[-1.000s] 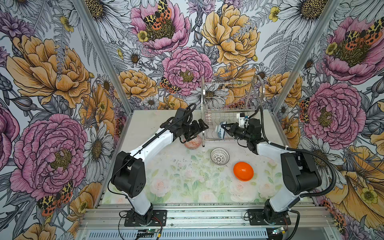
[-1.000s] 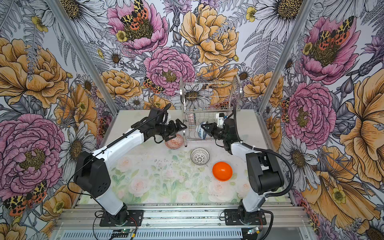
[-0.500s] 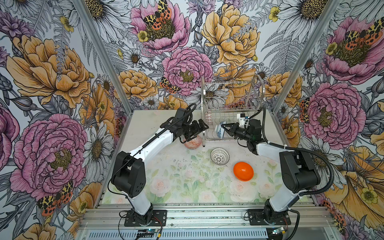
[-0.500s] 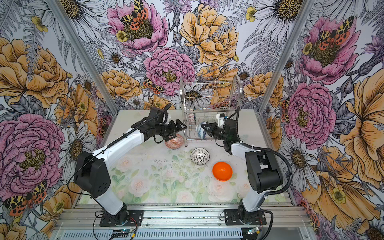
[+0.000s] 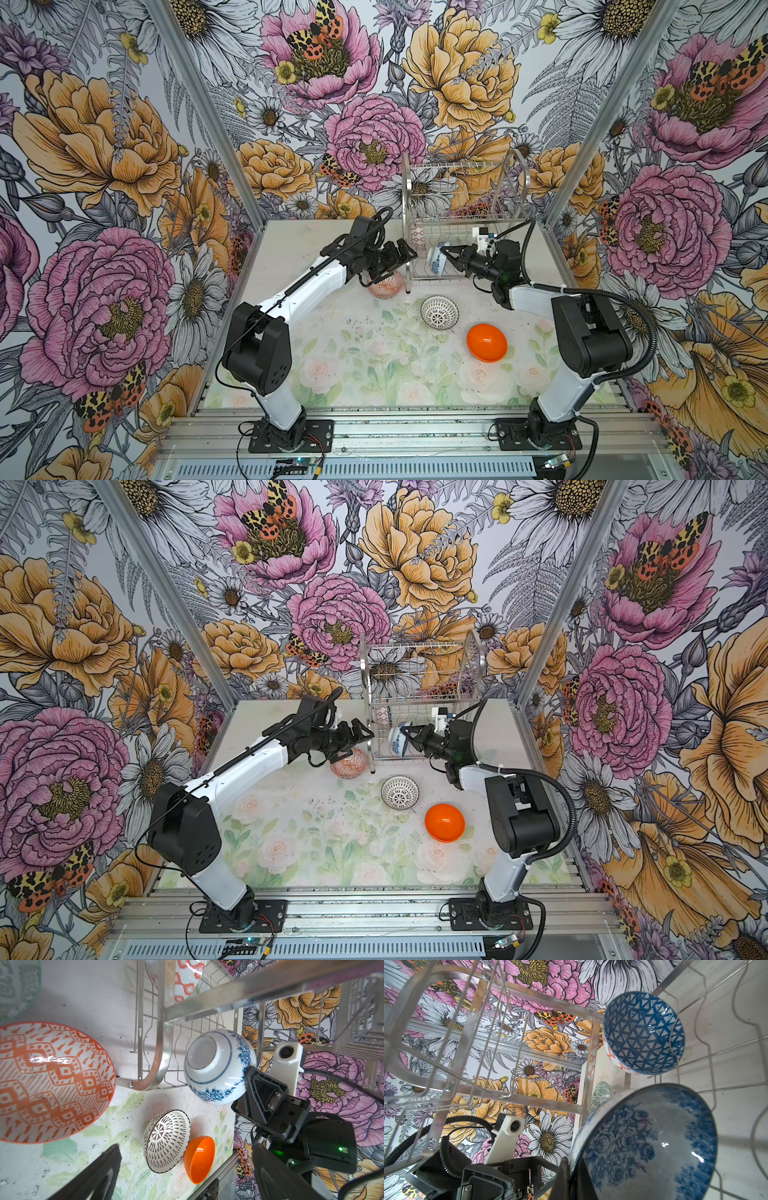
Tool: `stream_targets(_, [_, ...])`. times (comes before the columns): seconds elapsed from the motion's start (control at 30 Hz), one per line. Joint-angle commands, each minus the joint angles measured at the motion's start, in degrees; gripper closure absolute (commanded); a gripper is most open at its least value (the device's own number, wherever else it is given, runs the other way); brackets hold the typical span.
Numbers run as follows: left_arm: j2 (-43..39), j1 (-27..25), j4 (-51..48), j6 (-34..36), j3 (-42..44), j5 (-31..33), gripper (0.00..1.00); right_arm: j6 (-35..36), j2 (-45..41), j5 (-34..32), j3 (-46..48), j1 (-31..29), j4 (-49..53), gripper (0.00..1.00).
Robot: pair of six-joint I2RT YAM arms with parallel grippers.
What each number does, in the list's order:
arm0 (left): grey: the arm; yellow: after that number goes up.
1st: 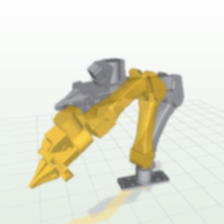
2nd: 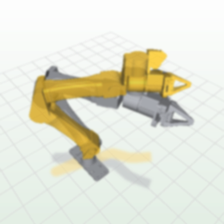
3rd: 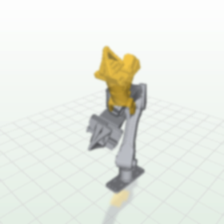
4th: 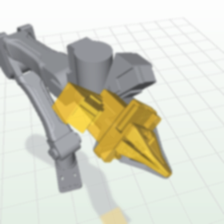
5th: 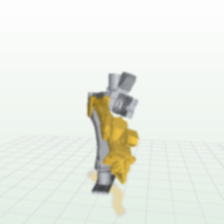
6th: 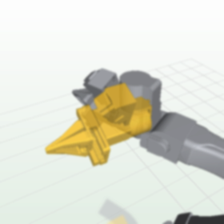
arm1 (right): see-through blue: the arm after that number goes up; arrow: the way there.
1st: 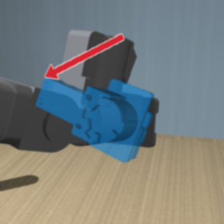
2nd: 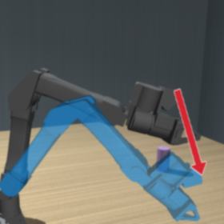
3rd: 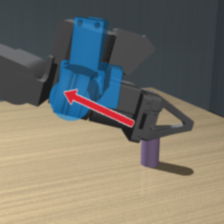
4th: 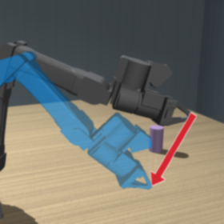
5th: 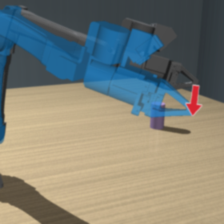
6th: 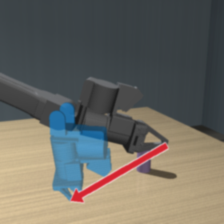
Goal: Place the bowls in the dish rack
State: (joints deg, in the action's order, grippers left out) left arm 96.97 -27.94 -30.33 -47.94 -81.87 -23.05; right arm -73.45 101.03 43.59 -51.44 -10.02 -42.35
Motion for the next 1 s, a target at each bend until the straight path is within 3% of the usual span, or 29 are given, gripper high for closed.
stream_targets(0.0, [0.85,0.17,-0.67,1.14,-1.36,-1.21,0.01,-3.11,0.65,1.23,0.86,0.66,-7.89,1.0])
stream_targets(0.77, [1.65,0.83,-0.72,2.41,-1.21,-2.43,0.01,-4.85,-4.35,3.27,5.28,1.94,-11.12,1.0])
stream_targets(0.97, [1.73,0.87,-0.7,2.67,-1.02,-2.95,0.01,-8.66,-2.23,2.78,4.64,2.16,-16.46,1.0])
